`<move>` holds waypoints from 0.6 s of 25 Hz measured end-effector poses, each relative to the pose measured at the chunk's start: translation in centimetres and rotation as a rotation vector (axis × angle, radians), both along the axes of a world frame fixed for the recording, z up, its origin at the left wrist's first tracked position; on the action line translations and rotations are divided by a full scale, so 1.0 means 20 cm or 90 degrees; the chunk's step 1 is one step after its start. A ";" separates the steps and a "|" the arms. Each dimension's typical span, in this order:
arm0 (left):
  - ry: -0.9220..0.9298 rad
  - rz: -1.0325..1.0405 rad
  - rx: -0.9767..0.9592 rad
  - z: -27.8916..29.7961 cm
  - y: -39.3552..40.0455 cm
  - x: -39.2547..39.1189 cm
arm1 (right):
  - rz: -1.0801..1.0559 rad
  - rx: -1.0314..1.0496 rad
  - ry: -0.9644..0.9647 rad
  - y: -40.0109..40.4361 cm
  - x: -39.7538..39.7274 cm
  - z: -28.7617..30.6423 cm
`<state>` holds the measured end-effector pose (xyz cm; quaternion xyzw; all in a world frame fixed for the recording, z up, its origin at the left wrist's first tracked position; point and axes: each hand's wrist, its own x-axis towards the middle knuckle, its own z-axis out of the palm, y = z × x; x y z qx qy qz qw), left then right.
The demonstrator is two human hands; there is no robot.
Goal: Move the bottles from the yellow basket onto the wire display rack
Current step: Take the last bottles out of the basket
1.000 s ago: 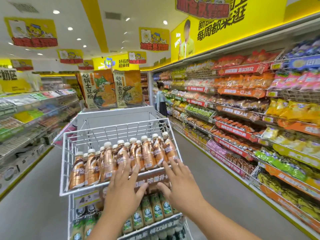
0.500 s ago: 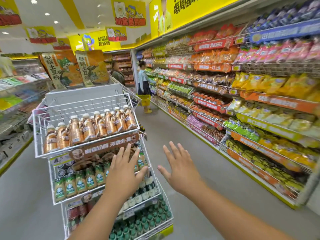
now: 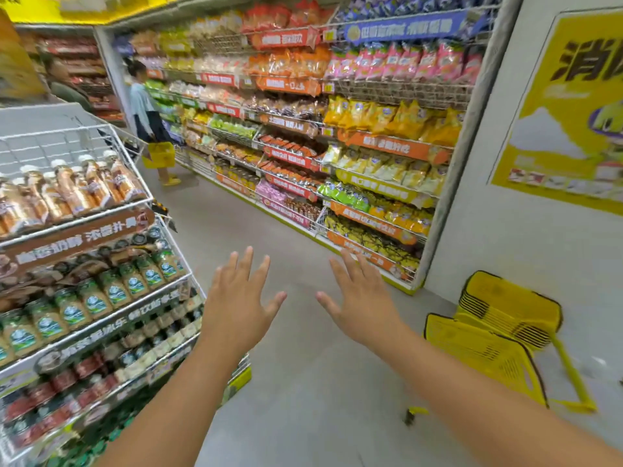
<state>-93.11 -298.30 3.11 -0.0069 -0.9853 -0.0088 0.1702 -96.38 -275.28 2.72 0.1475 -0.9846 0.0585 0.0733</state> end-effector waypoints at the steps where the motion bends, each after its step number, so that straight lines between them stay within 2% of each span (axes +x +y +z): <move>1: -0.005 -0.019 0.014 -0.01 0.07 0.02 | -0.018 0.004 -0.009 0.08 0.06 -0.01; 9: -0.008 -0.185 0.060 -0.04 0.69 0.00 | -0.169 0.005 0.021 0.76 0.30 -0.07; 15: -0.044 -0.305 0.060 -0.11 1.34 -0.18 | -0.260 -0.040 0.007 1.37 0.32 -0.13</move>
